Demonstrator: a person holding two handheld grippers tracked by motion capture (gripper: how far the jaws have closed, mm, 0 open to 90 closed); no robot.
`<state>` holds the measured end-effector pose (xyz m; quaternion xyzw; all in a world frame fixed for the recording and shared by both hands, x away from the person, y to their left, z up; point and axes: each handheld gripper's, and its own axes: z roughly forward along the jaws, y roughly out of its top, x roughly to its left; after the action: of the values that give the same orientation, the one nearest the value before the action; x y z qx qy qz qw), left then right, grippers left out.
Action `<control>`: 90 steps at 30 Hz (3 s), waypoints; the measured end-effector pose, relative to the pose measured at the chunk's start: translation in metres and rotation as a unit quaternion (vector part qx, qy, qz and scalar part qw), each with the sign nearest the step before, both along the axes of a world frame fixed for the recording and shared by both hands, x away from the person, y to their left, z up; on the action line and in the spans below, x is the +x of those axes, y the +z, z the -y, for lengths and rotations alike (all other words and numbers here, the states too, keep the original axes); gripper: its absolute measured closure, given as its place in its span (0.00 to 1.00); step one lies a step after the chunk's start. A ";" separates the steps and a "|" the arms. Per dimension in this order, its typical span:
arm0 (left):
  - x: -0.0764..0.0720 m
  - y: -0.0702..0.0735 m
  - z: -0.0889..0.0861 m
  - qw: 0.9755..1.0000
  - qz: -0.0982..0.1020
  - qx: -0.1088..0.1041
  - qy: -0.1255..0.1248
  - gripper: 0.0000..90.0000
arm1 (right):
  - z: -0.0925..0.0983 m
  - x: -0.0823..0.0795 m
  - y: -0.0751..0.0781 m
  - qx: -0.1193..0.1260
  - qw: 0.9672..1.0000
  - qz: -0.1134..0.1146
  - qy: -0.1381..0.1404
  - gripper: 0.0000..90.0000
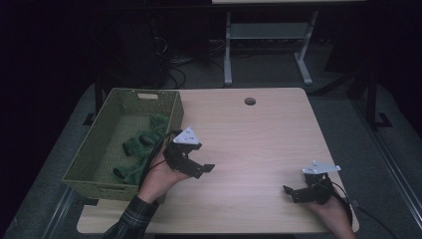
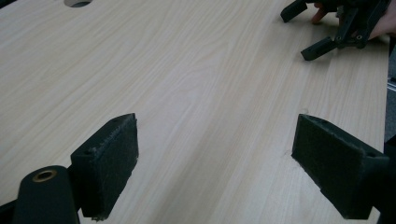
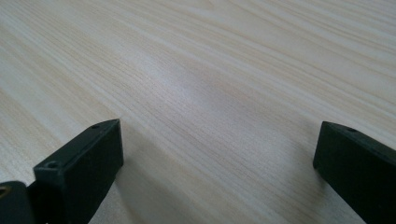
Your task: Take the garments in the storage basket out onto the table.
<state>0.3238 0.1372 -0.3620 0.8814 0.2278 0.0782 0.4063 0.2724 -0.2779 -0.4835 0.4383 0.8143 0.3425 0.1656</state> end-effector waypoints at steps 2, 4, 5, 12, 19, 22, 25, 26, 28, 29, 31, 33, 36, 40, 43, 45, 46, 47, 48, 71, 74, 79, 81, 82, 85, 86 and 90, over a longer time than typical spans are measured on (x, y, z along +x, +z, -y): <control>0.002 0.005 -0.006 1.000 0.001 0.001 0.003 0.15 | 0.000 0.000 0.000 0.000 1.000 0.000 0.000 0.01; 0.003 0.006 -0.009 1.000 0.001 0.001 0.003 0.15 | 0.000 0.000 0.000 0.000 1.000 0.000 0.000 0.01; 0.004 0.007 -0.011 1.000 -0.001 0.000 0.004 0.15 | 0.000 0.000 0.000 0.000 1.000 0.000 0.000 0.01; 0.007 0.013 -0.025 1.000 0.000 -0.004 0.016 0.15 | 0.000 0.000 0.000 0.000 1.000 0.000 0.000 0.01; 0.011 0.020 -0.039 1.000 0.000 -0.005 0.020 0.15 | 0.000 0.000 0.000 0.000 1.000 0.000 0.000 0.01; 0.012 0.021 -0.044 1.000 0.002 -0.007 0.023 0.15 | 0.000 0.000 0.000 0.000 1.000 0.000 0.000 0.01; 0.014 0.021 -0.050 1.000 0.005 -0.008 0.028 0.15 | 0.000 0.000 0.000 0.001 1.000 0.000 0.000 0.01; 0.015 0.021 -0.052 0.999 0.003 -0.008 0.032 0.15 | 0.000 0.000 0.000 0.001 1.000 0.000 0.000 0.01; 0.016 0.021 -0.057 0.999 0.003 -0.006 0.037 0.15 | 0.000 0.000 0.000 0.001 1.000 0.000 0.000 0.01; 0.017 0.022 -0.060 0.999 0.004 -0.006 0.040 0.15 | 0.000 0.000 0.000 0.001 1.000 0.000 0.000 0.01; 0.019 0.022 -0.066 0.999 0.005 -0.010 0.047 0.15 | 0.000 0.000 0.000 0.001 1.000 0.000 -0.001 0.01; 0.020 0.021 -0.071 0.998 0.005 -0.011 0.055 0.15 | 0.000 0.000 0.000 0.001 1.000 0.000 0.000 0.01; 0.021 0.020 -0.079 0.998 0.003 -0.012 0.063 0.15 | 0.000 0.000 0.000 0.001 1.000 0.000 0.000 0.01; 0.023 0.020 -0.089 0.997 0.004 -0.014 0.076 0.16 | 0.000 0.000 0.000 0.001 1.000 0.000 0.000 0.01; 0.023 0.019 -0.096 0.996 0.006 -0.011 0.086 0.16 | 0.000 0.000 0.000 0.001 1.000 -0.001 0.000 0.01; 0.024 0.019 -0.102 0.996 0.007 -0.006 0.093 0.16 | 0.000 0.000 0.000 0.001 1.000 0.000 0.000 0.01; 0.024 0.018 -0.104 0.995 0.006 -0.008 0.099 0.16 | 0.000 0.000 0.000 0.001 1.000 -0.001 -0.001 0.01; 0.025 0.017 -0.107 0.995 0.007 -0.006 0.101 0.16 | 0.000 0.000 0.000 0.001 1.000 0.000 0.000 0.01; 0.025 0.017 -0.110 0.995 0.007 -0.004 0.104 0.16 | 0.000 0.000 0.000 0.001 1.000 0.000 0.000 0.01; 0.033 -0.004 -0.162 0.988 -0.007 0.030 0.151 0.35 | 0.000 0.000 0.000 0.001 1.000 -0.001 -0.001 0.01; 0.036 -0.010 -0.165 0.987 -0.010 0.043 0.154 0.39 | 0.000 0.000 0.000 0.001 1.000 0.000 -0.001 0.01; 0.039 -0.019 -0.168 0.985 -0.018 0.058 0.161 0.43 | 0.000 0.000 0.000 0.001 1.000 0.000 -0.001 0.01; 0.040 -0.022 -0.169 0.985 -0.023 0.062 0.162 0.44 | 0.000 0.000 0.000 0.001 1.000 -0.001 -0.001 0.01; 0.041 -0.024 -0.170 0.985 -0.024 0.065 0.161 0.44 | 0.000 0.000 0.000 0.001 1.000 -0.001 -0.001 0.01; 0.043 -0.029 -0.171 0.983 -0.031 0.073 0.164 0.44 | 0.000 0.000 0.000 0.001 1.000 -0.001 -0.001 0.01; 0.044 -0.031 -0.172 0.983 -0.034 0.074 0.166 0.44 | 0.000 0.000 0.000 0.001 1.000 -0.001 -0.001 0.01; 0.046 -0.036 -0.171 0.981 -0.043 0.090 0.164 0.44 | 0.000 0.000 0.000 0.001 1.000 -0.001 -0.001 0.01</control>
<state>0.3699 0.3083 -0.3981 0.8676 0.3787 0.1255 0.2969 0.2723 -0.2777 -0.4835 0.4393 0.8138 0.3428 0.1649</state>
